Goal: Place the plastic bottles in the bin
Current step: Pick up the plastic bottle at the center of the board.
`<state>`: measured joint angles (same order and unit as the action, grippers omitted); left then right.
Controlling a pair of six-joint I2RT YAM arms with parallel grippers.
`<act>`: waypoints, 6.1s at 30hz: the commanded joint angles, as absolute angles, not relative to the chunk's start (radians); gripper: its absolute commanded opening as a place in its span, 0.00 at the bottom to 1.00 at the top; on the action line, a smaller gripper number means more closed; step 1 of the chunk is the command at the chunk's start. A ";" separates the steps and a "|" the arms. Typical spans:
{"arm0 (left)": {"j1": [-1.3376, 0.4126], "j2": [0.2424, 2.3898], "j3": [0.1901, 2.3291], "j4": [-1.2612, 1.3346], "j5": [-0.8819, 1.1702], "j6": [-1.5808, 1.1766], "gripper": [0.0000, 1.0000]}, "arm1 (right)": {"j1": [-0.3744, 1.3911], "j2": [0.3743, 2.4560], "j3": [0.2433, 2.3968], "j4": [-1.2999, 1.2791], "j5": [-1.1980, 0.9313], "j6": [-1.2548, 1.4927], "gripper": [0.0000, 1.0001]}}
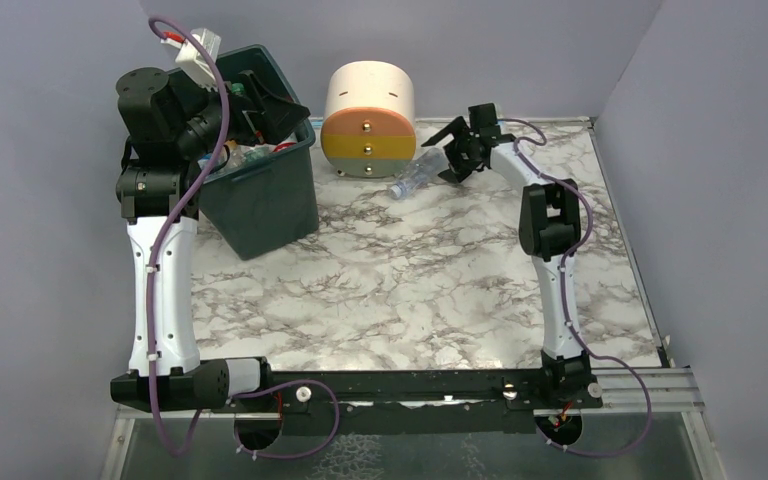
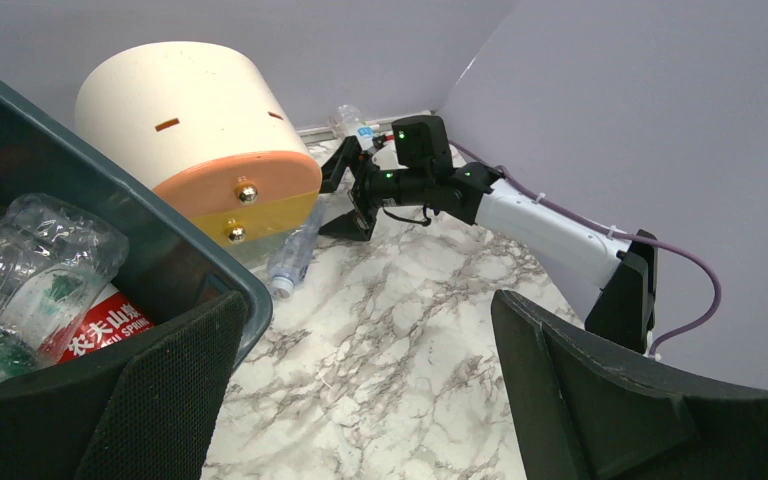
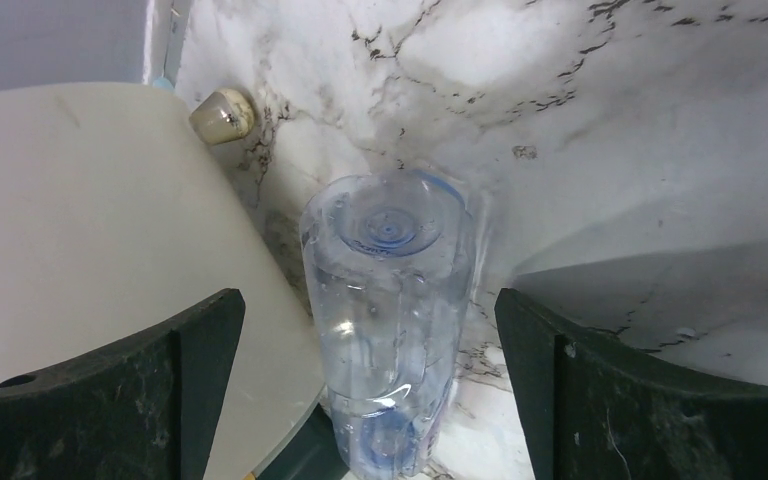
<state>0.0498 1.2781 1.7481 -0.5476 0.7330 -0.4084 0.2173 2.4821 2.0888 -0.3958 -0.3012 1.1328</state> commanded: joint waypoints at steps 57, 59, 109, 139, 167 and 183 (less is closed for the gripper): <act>-0.202 1.294 1.763 -0.527 0.730 -0.424 0.99 | 0.235 1.940 1.479 -0.199 -0.050 0.779 0.33; -0.217 1.298 1.763 -0.528 0.728 -0.426 0.99 | 0.235 1.896 1.478 -0.203 -0.031 0.736 0.33; -0.679 1.367 1.474 0.023 0.574 -0.162 0.99 | 0.297 1.203 1.534 -0.133 -0.475 0.308 0.36; -0.699 1.458 1.554 -0.044 0.607 -0.142 0.94 | 0.469 1.258 1.649 -0.248 -0.479 0.225 0.37; -0.698 1.479 1.596 -0.134 0.566 -0.150 0.44 | 0.479 1.278 1.635 -0.266 -0.364 0.260 0.66; -0.611 1.422 1.595 -0.188 0.502 -0.149 0.44 | 0.477 1.207 1.677 -0.361 -0.136 0.345 0.97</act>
